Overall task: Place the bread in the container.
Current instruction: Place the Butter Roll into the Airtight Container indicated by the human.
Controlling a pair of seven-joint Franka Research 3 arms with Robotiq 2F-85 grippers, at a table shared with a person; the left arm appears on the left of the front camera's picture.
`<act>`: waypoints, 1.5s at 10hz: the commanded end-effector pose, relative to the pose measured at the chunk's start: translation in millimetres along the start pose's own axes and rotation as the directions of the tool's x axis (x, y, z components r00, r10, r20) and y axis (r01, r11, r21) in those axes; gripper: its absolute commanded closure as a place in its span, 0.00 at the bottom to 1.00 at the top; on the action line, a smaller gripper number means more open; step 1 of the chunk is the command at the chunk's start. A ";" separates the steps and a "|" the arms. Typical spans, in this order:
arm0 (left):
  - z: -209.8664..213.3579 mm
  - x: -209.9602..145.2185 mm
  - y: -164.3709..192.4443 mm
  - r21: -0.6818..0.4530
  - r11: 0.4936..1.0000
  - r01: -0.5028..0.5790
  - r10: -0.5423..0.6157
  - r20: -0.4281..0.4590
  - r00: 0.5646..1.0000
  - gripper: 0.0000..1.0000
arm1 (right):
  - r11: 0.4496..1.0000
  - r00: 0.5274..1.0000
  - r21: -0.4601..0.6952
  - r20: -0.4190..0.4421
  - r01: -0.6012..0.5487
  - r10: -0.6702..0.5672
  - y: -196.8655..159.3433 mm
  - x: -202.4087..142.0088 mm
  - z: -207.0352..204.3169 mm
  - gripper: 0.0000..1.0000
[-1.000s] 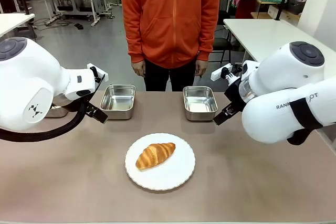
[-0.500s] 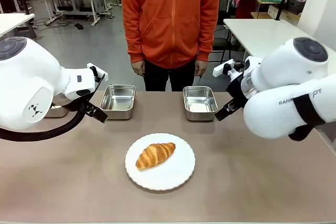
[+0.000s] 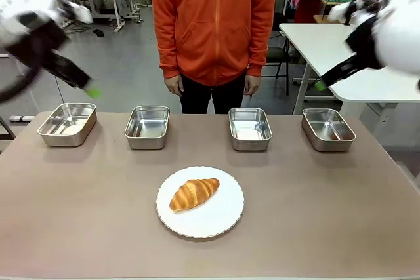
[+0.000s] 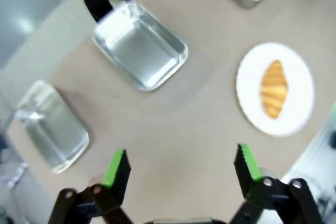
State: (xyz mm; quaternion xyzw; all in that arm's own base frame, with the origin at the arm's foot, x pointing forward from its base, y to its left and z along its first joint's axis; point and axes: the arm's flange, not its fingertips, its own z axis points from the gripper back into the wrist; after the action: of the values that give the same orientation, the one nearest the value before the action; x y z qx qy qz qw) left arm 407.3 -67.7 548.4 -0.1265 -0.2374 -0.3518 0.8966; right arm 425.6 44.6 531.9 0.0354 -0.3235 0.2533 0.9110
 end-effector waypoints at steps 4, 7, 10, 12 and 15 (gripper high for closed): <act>65.1 -85.1 104.0 -0.195 0.945 0.263 -0.274 -0.031 0.961 0.00 | 0.968 0.992 0.223 0.067 -0.117 0.104 -98.1 -37.2 18.4 0.00; 66.4 -88.2 100.4 -0.191 0.956 0.223 -0.239 -0.068 0.969 0.00 | 0.985 0.998 0.163 0.033 -0.059 0.054 -94.4 -41.8 25.8 0.00; 66.8 -92.7 104.5 -0.180 0.954 0.242 -0.258 -0.071 0.964 0.00 | 0.980 0.996 0.178 0.031 -0.085 0.081 -94.6 -45.2 24.7 0.00; 101.1 -110.5 147.8 -0.260 0.940 0.219 -0.199 0.099 0.975 0.00 | 0.967 0.990 0.243 0.132 -0.079 0.047 -144.8 -47.3 33.3 0.00; 124.8 -137.2 171.7 -0.199 0.952 0.234 -0.168 0.300 0.939 0.00 | 0.925 0.980 0.370 0.199 -0.086 0.012 -185.4 -59.0 37.2 0.00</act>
State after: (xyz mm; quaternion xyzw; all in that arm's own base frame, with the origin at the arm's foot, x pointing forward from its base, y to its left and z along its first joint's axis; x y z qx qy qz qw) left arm 390.8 183.4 576.4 -0.2291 -0.3074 -0.4317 0.8164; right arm 437.7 -138.0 546.2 0.1914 -0.3595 0.3181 0.8561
